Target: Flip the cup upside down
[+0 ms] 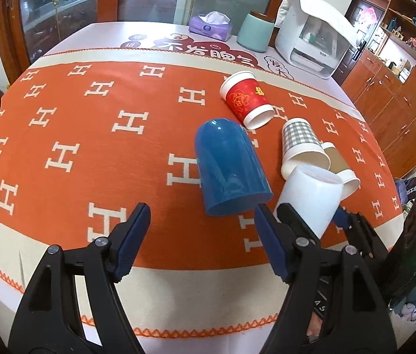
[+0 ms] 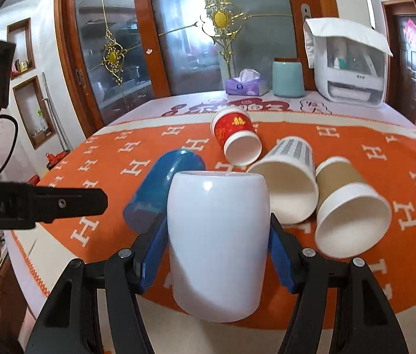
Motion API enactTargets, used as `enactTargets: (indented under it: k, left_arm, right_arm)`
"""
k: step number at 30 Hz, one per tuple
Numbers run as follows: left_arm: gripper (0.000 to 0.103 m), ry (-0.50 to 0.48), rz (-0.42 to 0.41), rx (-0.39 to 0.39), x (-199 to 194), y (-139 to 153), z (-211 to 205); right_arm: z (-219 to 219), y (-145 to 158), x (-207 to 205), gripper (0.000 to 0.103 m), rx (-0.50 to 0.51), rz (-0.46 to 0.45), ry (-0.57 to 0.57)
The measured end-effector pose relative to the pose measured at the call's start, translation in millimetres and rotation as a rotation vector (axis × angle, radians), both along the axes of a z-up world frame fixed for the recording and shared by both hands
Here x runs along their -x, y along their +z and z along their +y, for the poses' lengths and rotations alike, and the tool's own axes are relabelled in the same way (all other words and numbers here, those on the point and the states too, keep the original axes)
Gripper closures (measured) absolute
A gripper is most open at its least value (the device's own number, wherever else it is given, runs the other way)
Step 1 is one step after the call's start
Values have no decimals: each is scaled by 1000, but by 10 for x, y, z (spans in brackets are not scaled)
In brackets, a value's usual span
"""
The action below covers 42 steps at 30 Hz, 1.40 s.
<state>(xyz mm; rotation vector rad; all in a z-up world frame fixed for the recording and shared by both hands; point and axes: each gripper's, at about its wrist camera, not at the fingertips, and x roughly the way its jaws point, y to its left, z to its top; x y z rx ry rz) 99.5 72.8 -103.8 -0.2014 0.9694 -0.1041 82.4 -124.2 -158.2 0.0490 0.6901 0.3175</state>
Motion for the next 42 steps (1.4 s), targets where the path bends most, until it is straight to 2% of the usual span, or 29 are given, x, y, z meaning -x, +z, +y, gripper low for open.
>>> enactTargets:
  k: [9, 15, 16, 18, 19, 24, 30, 33, 36, 42]
  left_arm:
    - [32, -20, 5, 3, 71, -39, -67]
    - [32, -16, 5, -26, 159, -40, -91]
    - [29, -13, 4, -29, 175, -38, -90]
    - [20, -2, -1, -27, 204, -31, -70]
    - [16, 6, -5, -27, 223, -24, -58]
    - [12, 15, -23, -51, 336, 25, -54]
    - [11, 2, -42, -63, 529, 154, -112]
    - [11, -6, -56, -71, 616, 276, -154]
    - [11, -14, -66, -85, 679, 453, -209]
    - [11, -12, -109, -74, 729, 908, -280]
  right_arm:
    - [84, -37, 176, 38, 85, 33, 56]
    - [75, -89, 274, 36, 92, 46, 49]
    - [76, -79, 292, 33, 94, 40, 49]
    - [64, -36, 332, 20, 87, 22, 44]
    - [52, -5, 362, 19, 77, 10, 43]
    - [-19, 140, 489, 19, 64, 20, 42]
    - [-253, 467, 721, 19, 50, 42, 10]
    - [-420, 703, 810, 19, 41, 69, -49]
    - [-554, 993, 869, 19, 56, 111, -131]
    - [-663, 1633, 995, 18, 40, 104, -181]
